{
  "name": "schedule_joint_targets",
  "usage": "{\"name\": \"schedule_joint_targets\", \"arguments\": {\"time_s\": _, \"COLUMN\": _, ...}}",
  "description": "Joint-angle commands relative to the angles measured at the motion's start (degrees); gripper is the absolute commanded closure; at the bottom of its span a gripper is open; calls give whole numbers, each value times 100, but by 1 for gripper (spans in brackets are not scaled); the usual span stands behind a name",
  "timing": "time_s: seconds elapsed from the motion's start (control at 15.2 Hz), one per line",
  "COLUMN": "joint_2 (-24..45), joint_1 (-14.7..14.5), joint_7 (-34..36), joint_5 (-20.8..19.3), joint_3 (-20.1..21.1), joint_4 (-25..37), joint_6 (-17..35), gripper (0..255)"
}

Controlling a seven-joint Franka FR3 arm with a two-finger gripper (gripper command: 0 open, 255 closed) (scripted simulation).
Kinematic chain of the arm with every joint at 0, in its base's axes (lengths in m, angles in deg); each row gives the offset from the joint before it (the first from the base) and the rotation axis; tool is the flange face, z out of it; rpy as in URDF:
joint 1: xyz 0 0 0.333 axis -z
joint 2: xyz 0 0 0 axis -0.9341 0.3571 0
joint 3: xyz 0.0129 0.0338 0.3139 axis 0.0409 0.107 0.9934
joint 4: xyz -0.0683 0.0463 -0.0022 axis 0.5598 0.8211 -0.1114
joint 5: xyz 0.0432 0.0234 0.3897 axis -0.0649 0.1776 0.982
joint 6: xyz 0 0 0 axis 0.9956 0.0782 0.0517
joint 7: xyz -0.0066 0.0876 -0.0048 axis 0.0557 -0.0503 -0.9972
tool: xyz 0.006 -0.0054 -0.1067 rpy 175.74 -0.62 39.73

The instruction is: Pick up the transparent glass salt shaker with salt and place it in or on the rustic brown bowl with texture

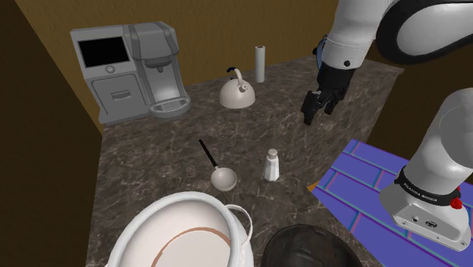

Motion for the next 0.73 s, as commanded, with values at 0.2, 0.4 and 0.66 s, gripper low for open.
{"name": "schedule_joint_targets", "arguments": {"time_s": 0.2, "joint_2": 597, "joint_1": -170, "joint_7": 704, "joint_5": 444, "joint_3": 789, "joint_4": -172, "joint_6": 1216, "gripper": 0}}
{"name": "schedule_joint_targets", "arguments": {"time_s": 0.4, "joint_2": 1120, "joint_1": -149, "joint_7": 1171, "joint_5": 583, "joint_3": 1325, "joint_4": -119, "joint_6": 1956, "gripper": 0}}
{"name": "schedule_joint_targets", "arguments": {"time_s": 0.66, "joint_2": 1913, "joint_1": 129, "joint_7": 1883, "joint_5": 507, "joint_3": 2131, "joint_4": 95, "joint_6": 2902, "gripper": 0}}
